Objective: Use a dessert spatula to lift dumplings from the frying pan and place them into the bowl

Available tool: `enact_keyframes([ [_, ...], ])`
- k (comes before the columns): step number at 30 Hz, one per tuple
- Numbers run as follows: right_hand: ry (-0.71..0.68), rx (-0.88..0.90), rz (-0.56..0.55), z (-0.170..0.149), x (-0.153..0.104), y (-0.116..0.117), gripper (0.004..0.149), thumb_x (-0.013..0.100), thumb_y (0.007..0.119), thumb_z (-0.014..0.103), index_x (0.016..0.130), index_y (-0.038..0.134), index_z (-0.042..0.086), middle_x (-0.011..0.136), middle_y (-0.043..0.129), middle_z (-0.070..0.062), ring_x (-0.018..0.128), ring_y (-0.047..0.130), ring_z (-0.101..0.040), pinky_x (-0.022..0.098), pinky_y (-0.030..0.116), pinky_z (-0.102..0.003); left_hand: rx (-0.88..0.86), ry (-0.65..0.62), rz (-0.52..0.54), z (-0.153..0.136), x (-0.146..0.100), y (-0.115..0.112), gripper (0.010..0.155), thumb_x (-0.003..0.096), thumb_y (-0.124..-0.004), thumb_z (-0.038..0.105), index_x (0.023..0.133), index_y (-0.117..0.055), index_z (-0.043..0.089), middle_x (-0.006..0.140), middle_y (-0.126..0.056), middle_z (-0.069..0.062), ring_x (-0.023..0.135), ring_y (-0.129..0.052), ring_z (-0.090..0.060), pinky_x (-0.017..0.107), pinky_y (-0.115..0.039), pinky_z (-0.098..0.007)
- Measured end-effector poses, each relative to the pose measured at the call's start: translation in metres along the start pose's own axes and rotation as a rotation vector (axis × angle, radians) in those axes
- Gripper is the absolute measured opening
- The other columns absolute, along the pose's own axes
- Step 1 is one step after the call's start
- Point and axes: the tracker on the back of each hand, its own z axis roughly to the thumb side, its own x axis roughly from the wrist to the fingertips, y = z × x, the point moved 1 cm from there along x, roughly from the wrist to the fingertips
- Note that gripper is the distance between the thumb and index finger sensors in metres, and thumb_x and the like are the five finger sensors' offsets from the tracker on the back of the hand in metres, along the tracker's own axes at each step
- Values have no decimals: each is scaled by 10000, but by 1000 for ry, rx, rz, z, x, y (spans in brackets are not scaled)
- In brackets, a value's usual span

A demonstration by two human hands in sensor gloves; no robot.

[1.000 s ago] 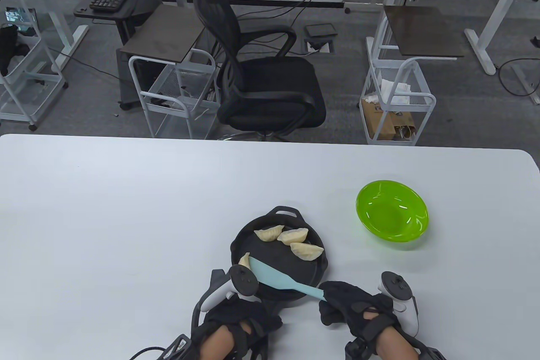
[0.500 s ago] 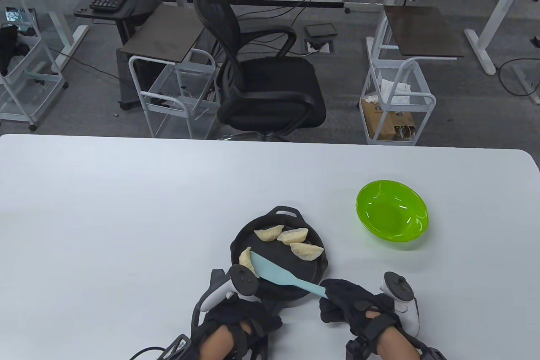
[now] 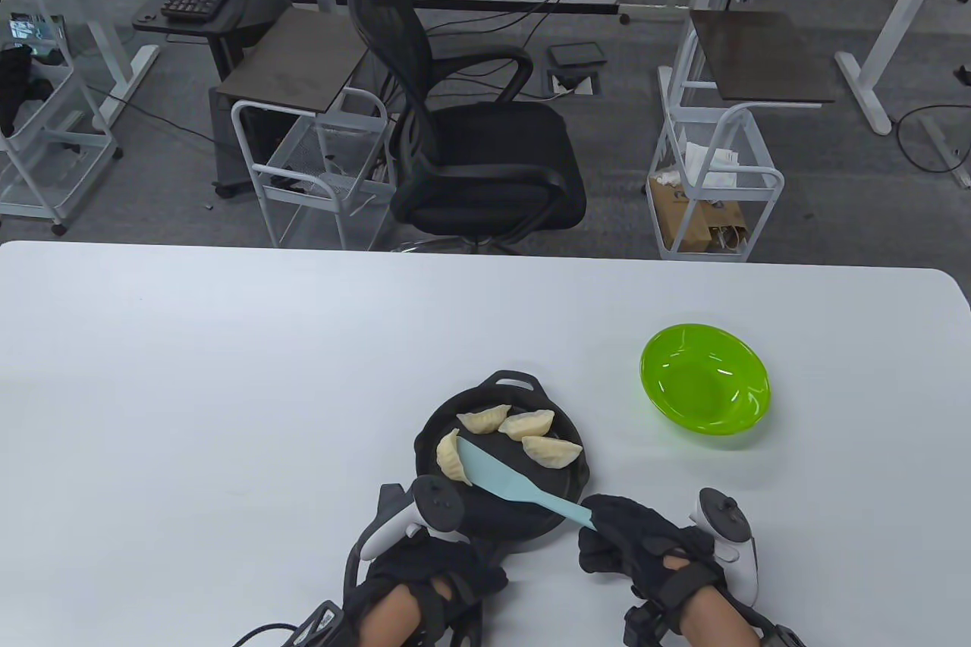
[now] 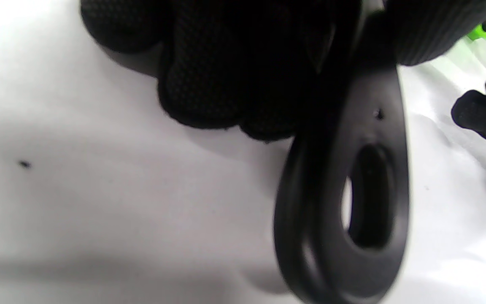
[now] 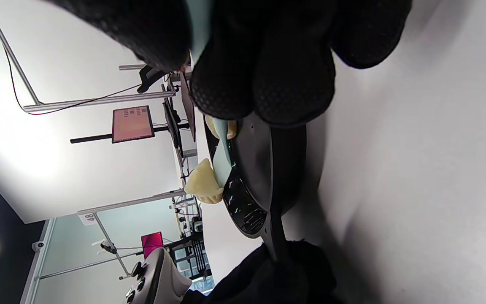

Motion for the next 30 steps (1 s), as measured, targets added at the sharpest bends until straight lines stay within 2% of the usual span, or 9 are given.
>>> enact_keyframes([
  [30,-95,181,-172,6,-7,-29,548,586,710,343,1011,559,32,789,853,-107,624,891,-379,665,598,-616,0,0,0,0,0,0,650,454,-745,724,918,-734,268,603,-1075,79,502,-1009,-177,530,-748,-448],
])
